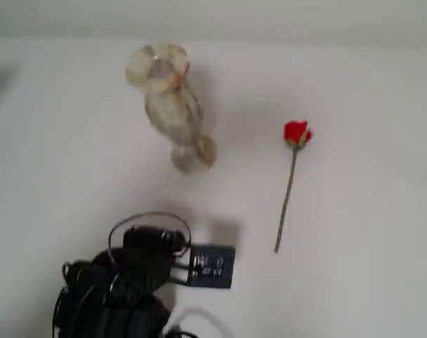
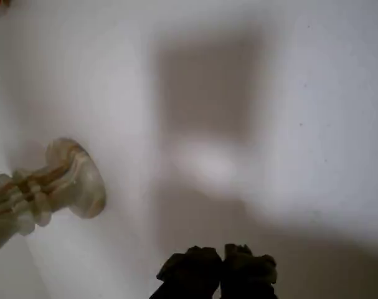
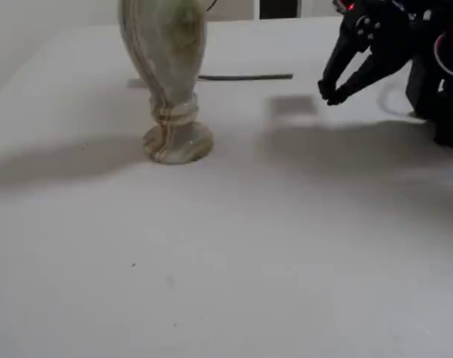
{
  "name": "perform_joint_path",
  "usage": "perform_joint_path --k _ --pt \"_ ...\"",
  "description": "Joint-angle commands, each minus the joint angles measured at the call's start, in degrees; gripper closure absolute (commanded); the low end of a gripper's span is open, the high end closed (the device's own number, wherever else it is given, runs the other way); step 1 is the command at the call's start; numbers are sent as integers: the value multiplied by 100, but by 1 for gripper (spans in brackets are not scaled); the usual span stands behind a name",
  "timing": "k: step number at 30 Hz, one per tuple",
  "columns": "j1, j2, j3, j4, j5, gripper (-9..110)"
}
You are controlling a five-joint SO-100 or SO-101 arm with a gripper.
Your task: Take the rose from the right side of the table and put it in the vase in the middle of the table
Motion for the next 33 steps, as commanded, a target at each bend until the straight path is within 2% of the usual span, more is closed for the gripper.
perform_joint_path --k 1,30,33 --pt "70 62 9 -18 35 101" --pt "-53 62 9 -53 62 101" --pt "-246 62 88 -448 149 101"
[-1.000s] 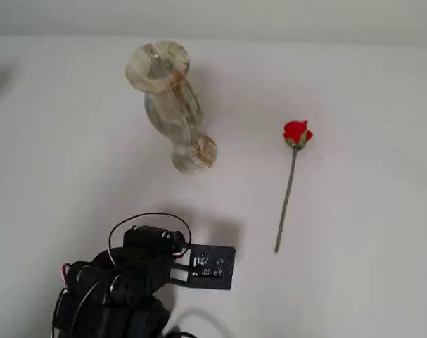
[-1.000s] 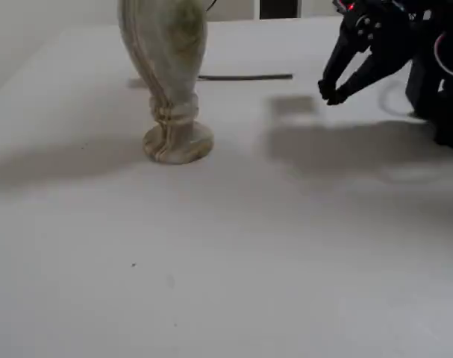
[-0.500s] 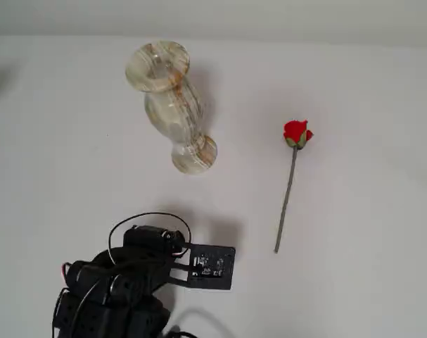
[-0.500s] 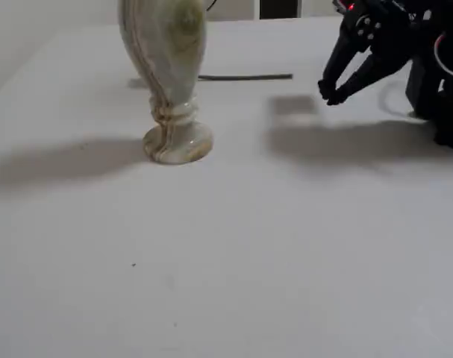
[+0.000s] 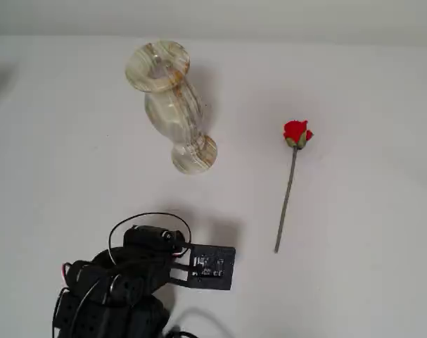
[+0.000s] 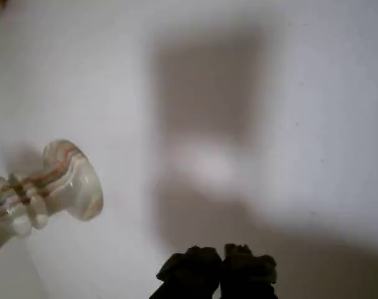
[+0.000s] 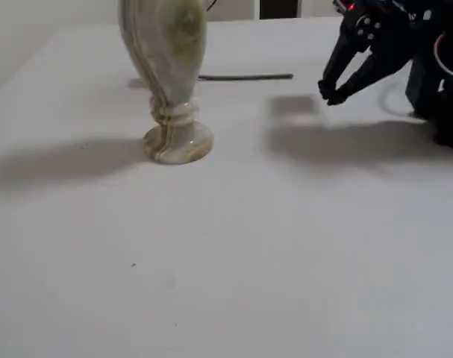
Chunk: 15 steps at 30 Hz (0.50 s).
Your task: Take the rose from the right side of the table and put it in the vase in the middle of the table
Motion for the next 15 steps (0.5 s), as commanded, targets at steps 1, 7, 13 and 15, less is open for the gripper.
perform_joint_path --k 1,7,13,15 --pt "-202 62 44 -668 114 101" --pt "-123 -79 -220 -1942 158 100" --pt "308 -3296 -1960 -3287 686 96" --pt "510 -4825 -3199 -3190 1160 96"
